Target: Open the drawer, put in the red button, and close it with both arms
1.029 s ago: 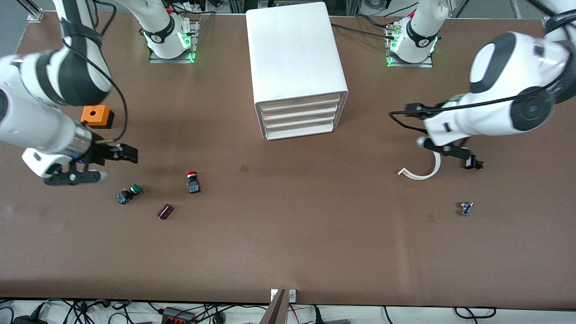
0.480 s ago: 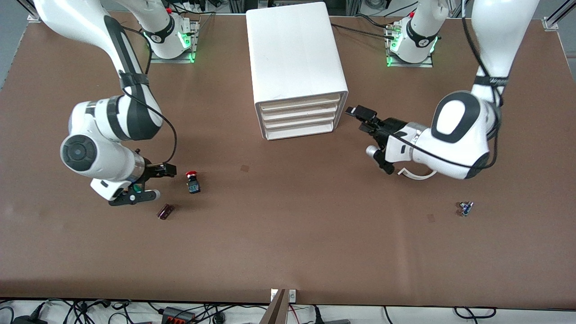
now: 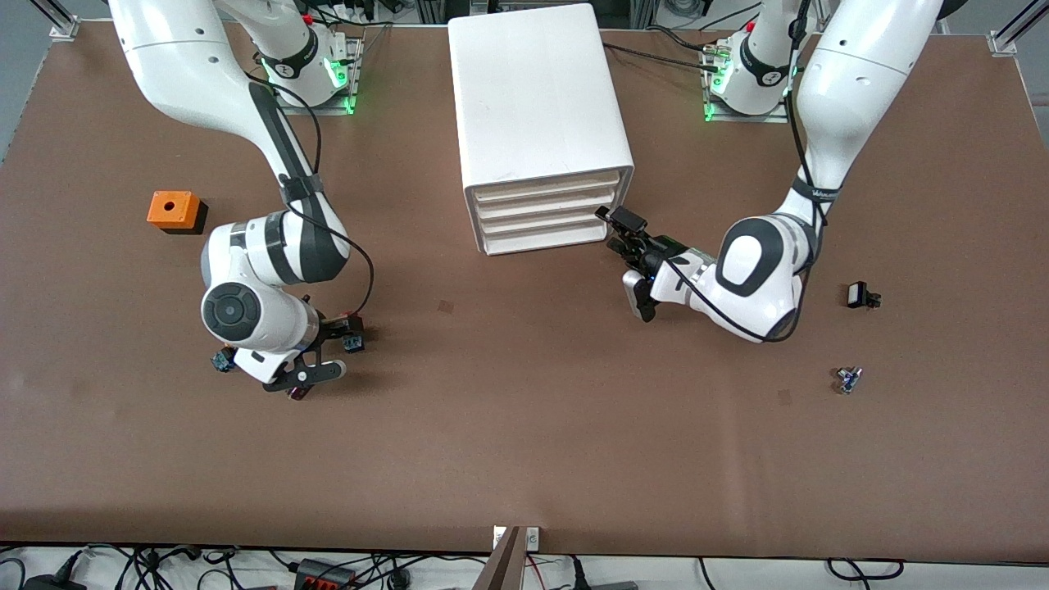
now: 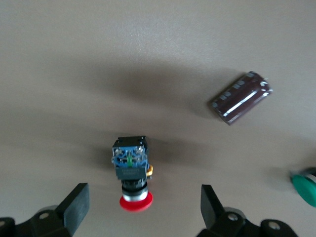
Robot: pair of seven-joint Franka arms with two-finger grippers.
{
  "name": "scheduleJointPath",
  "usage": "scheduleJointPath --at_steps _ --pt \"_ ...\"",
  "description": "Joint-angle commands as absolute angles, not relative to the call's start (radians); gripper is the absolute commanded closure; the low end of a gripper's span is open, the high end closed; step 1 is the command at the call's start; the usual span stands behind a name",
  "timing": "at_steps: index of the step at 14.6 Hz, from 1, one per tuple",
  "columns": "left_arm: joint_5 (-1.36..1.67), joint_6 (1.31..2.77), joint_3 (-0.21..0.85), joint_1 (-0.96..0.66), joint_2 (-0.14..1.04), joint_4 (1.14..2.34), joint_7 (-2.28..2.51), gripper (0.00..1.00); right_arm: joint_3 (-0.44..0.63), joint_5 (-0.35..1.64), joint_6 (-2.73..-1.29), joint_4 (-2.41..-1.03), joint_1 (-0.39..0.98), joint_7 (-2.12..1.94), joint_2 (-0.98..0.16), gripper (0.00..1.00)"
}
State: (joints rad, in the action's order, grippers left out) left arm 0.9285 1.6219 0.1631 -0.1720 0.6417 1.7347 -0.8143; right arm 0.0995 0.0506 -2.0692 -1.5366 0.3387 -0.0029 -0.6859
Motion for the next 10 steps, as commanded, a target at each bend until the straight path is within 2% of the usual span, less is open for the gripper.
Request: scheduleJointPath --at_steps 1,2,7,10 --pt "1.007 1.646 0.175 -0.175 0.634 1.792 -0.88 0.0 0.092 0.063 -2.098 -1.513 0.345 -0.011 -0.733 0.0" --pt "1.029 1.649 0.179 -0.179 0.635 1.807 -0.882 0.0 0.092 0.063 -2.1 -1.514 0.348 -0.011 -0.744 0.0" --pt "1.049 1.652 0.181 -0.186 0.635 1.838 -0.951 0.28 0.091 0.061 -2.091 -1.532 0.354 -0.021 -0.765 0.0" --pt "1.068 1.651 0.181 -0.187 0.635 1.858 -0.991 0.6 0.091 0.063 -2.091 -1.537 0.359 -0.02 -0.778 0.0"
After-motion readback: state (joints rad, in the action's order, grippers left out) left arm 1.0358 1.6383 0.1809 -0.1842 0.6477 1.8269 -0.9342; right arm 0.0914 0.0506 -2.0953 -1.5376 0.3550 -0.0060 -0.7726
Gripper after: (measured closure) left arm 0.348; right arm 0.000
